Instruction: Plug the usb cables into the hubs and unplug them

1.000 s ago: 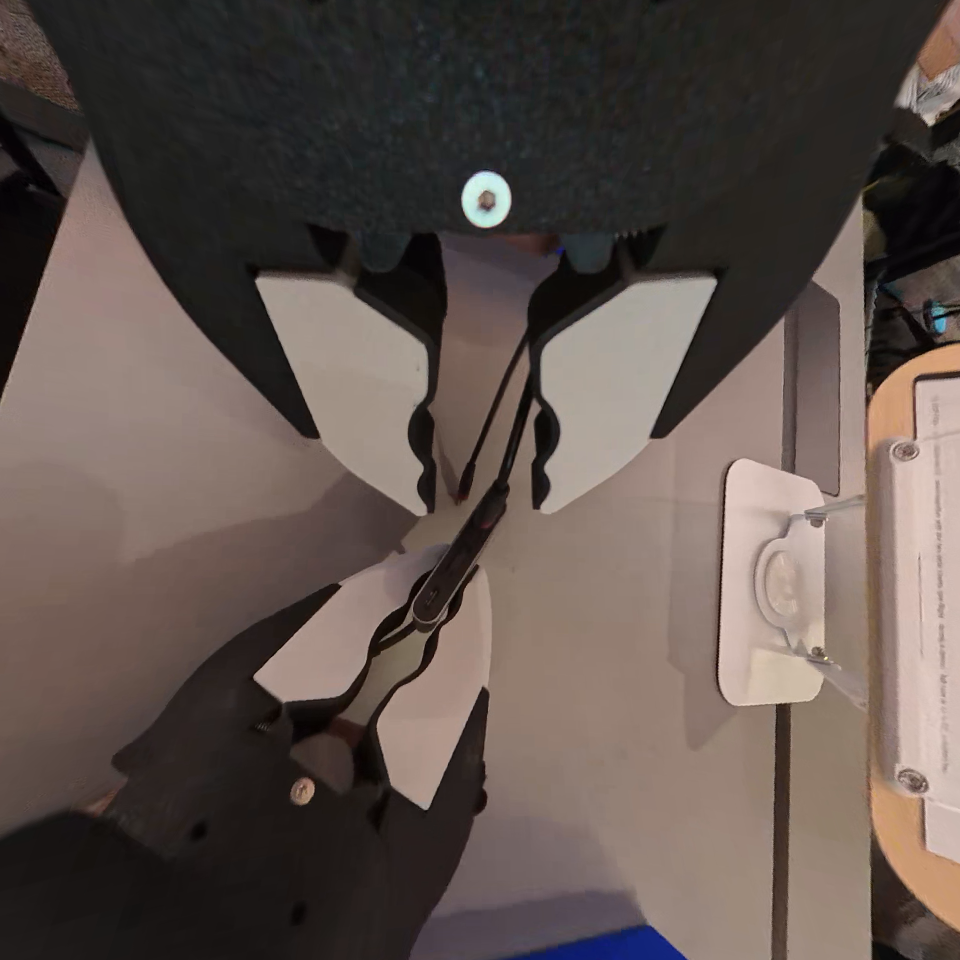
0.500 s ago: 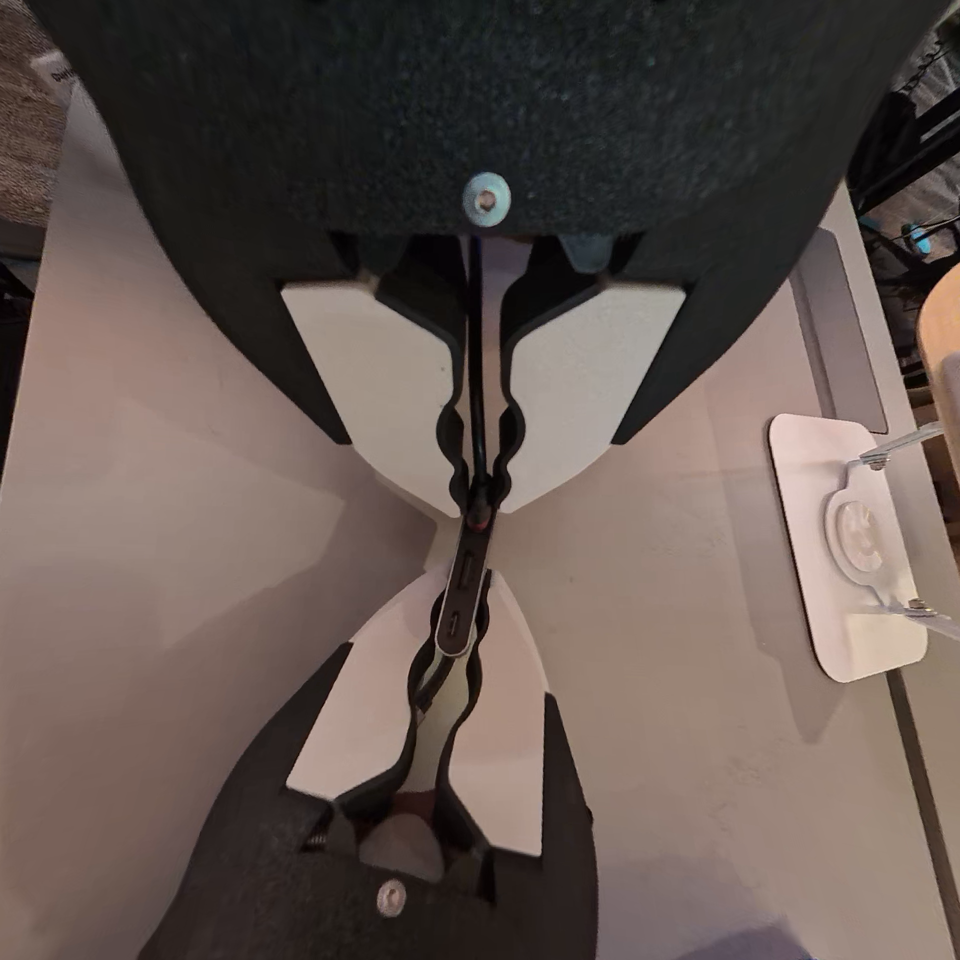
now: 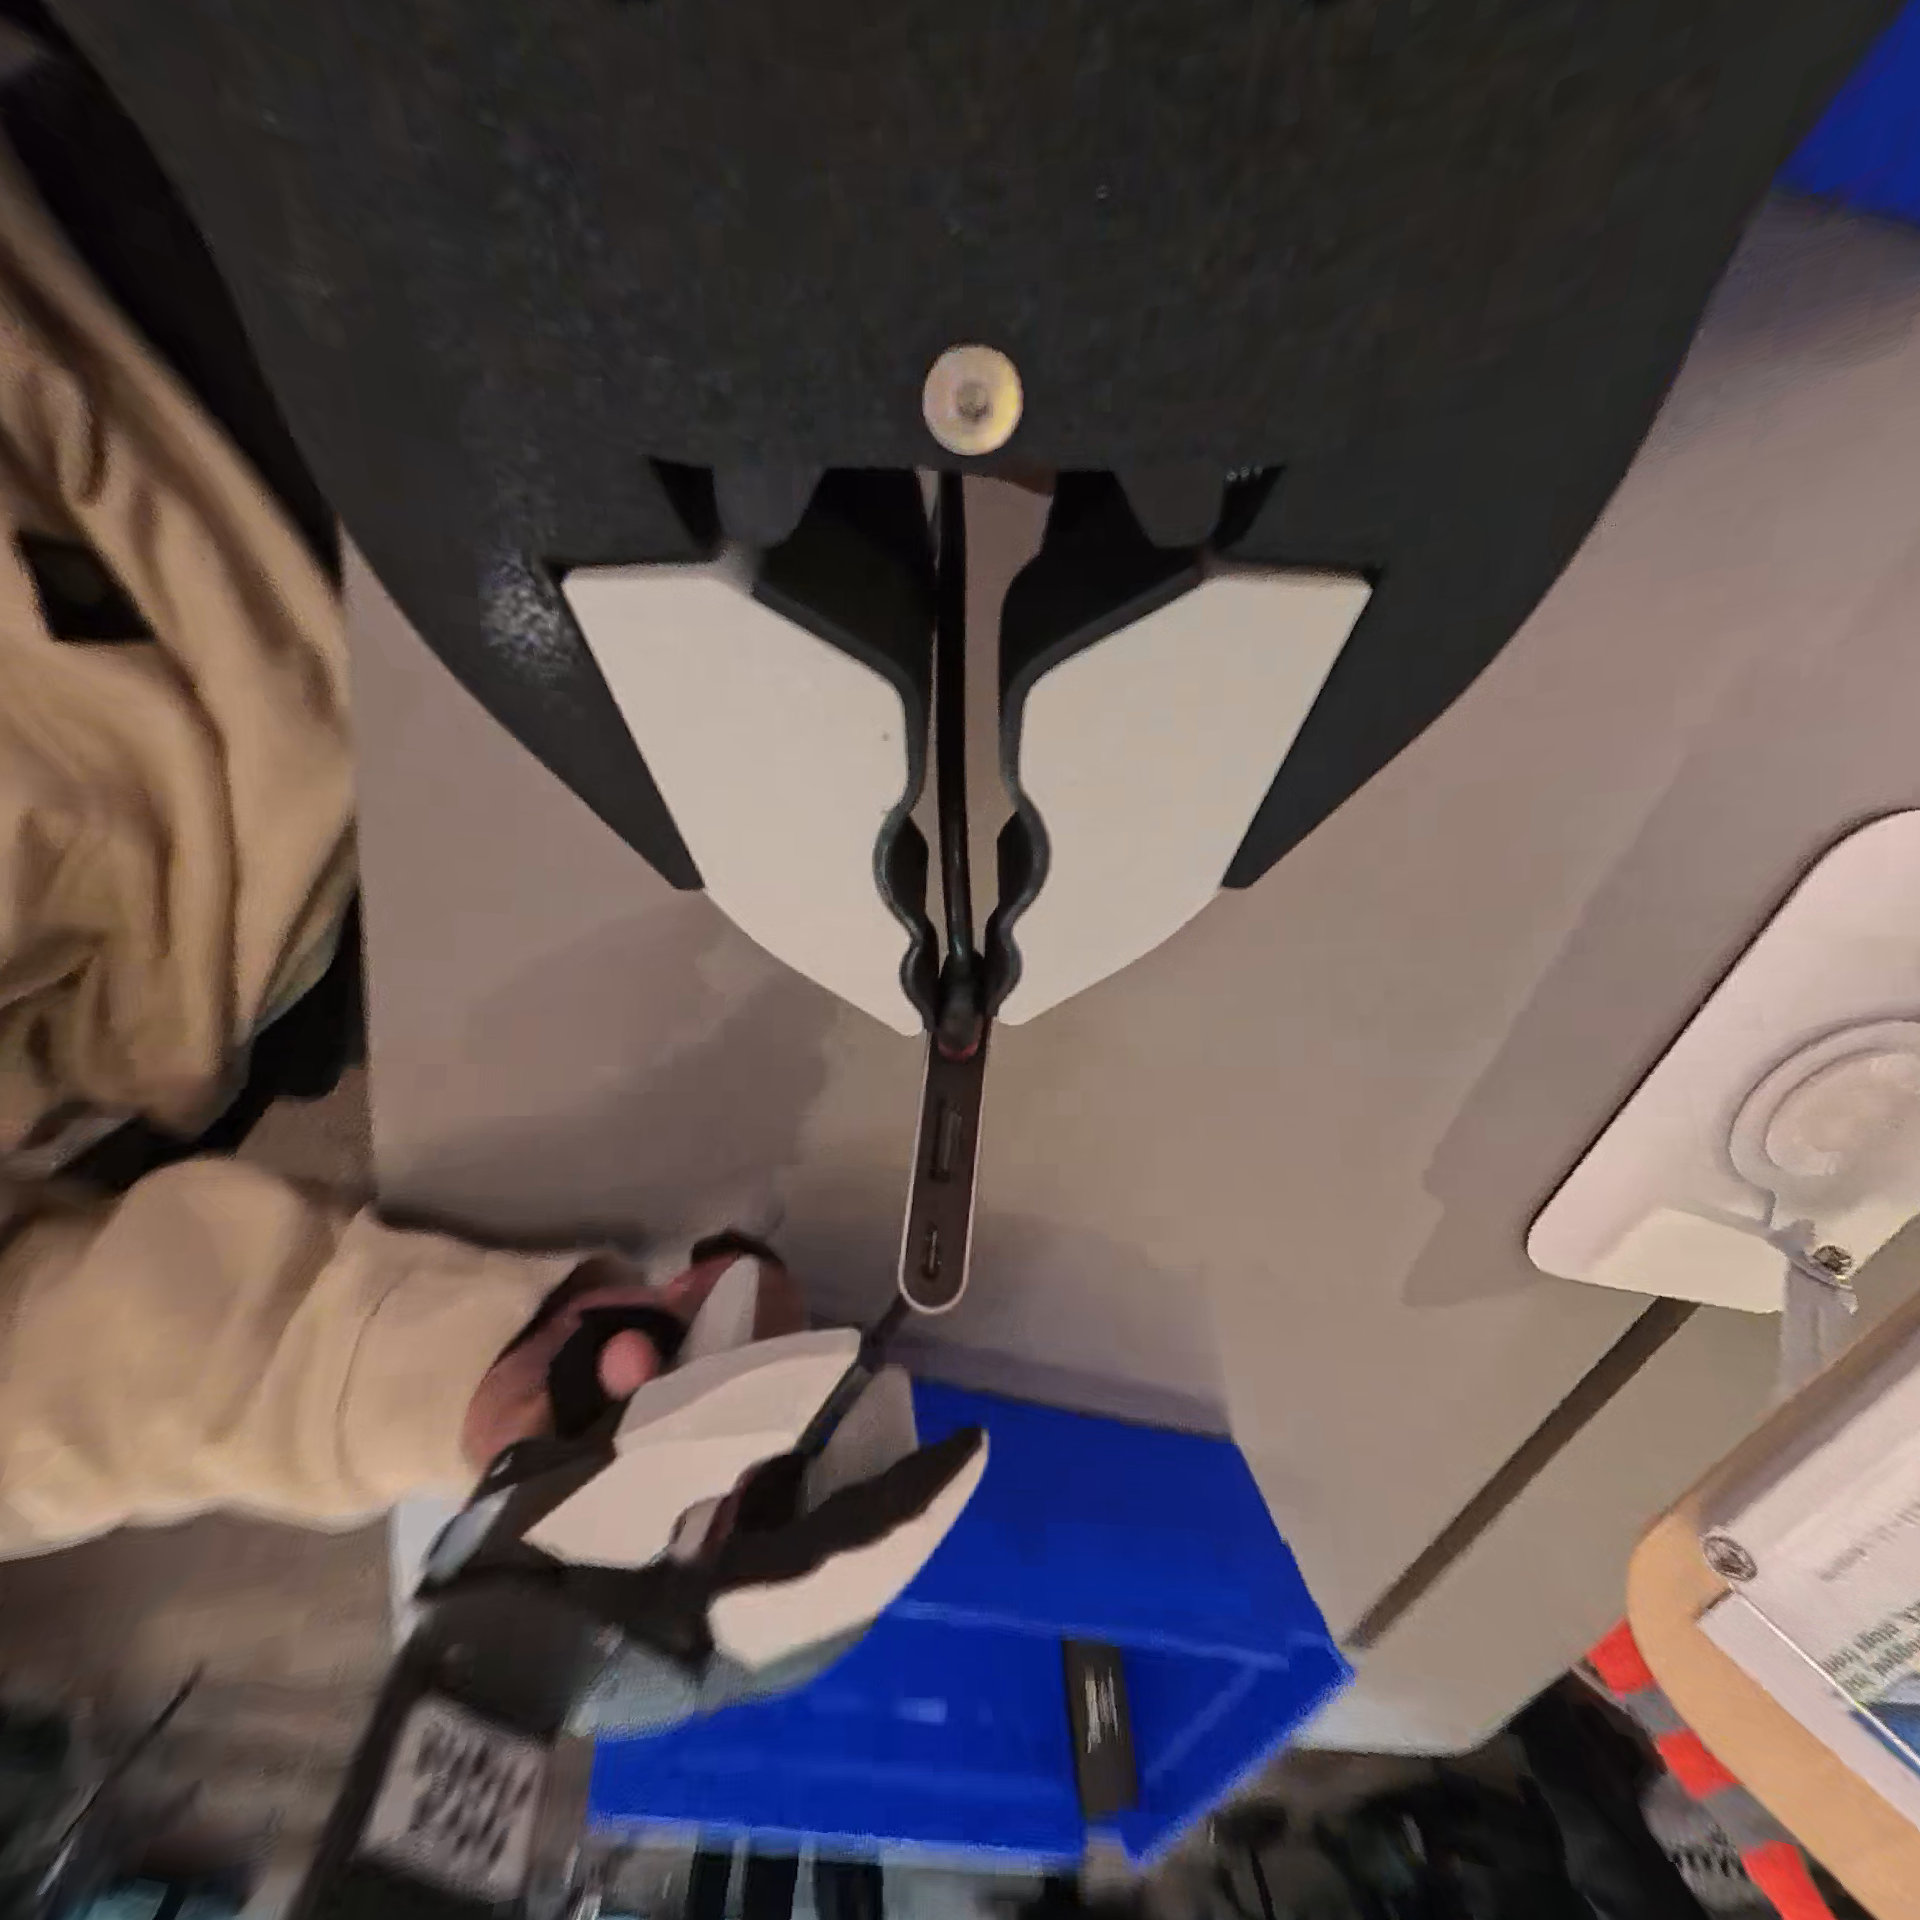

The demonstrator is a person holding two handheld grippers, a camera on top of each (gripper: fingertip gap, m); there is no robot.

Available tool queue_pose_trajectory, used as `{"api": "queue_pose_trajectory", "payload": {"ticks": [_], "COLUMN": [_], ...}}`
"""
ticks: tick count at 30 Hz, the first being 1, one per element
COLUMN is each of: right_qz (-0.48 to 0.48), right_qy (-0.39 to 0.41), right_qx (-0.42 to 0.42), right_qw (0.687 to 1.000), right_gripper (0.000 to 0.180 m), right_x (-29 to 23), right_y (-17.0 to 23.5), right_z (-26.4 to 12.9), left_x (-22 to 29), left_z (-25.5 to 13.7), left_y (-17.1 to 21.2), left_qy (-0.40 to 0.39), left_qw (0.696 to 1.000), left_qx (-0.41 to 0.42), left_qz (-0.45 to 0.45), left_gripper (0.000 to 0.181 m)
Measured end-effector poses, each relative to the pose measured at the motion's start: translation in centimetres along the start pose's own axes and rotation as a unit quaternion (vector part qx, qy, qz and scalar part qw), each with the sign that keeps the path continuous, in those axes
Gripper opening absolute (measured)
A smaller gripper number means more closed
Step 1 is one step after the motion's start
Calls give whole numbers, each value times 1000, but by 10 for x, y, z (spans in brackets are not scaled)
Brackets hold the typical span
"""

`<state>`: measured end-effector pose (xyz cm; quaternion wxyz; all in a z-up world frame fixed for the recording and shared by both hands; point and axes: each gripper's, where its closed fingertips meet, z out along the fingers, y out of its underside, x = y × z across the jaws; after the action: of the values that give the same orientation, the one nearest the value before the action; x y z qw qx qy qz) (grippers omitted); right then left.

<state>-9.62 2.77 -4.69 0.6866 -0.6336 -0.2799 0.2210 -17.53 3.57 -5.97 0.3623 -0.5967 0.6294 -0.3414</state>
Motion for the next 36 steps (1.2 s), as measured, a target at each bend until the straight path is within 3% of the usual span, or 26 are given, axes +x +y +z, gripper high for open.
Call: {"api": "queue_pose_trajectory", "payload": {"ticks": [2,4,7,12,14,17,23,25,32,36], "right_qz": [56,104,117,175,188,180,157,157,175,170], "right_qy": [-11,-77,-134,-188,-204,-206,-246,-251,-280,-287], "right_qx": [7,14,1,43,56,82,33,23,4,-3], "right_qw": [998,991,984,965,959,958,956,955,944,943], "right_gripper": [39,40,53,48,41,14,12,12,12,12], "right_x": [7,-10,-39,-61,-65,-59,-63,-60,-64,-68], "right_y": [2,0,2,-14,-19,-26,-17,-15,-11,-9], "right_z": [-4,-3,8,13,11,2,-4,-6,-8,-8], "left_x": [0,2,9,31,38,49,53,53,58,59], "left_z": [-12,-21,-22,-9,1,7,12,7,6,11], "left_y": [-7,-16,-26,-36,-36,-41,-29,-28,-22,-16], "left_qy": [10,21,47,107,113,140,125,116,110,117], "left_qw": [998,991,979,959,960,955,976,981,990,990], "left_qx": [54,111,172,224,218,223,144,130,78,63], "left_qz": [-34,-66,-103,-137,-134,-136,-104,-87,-41,-35], "left_gripper": [8,8,8,8,8,8,10,19,18,7]}}
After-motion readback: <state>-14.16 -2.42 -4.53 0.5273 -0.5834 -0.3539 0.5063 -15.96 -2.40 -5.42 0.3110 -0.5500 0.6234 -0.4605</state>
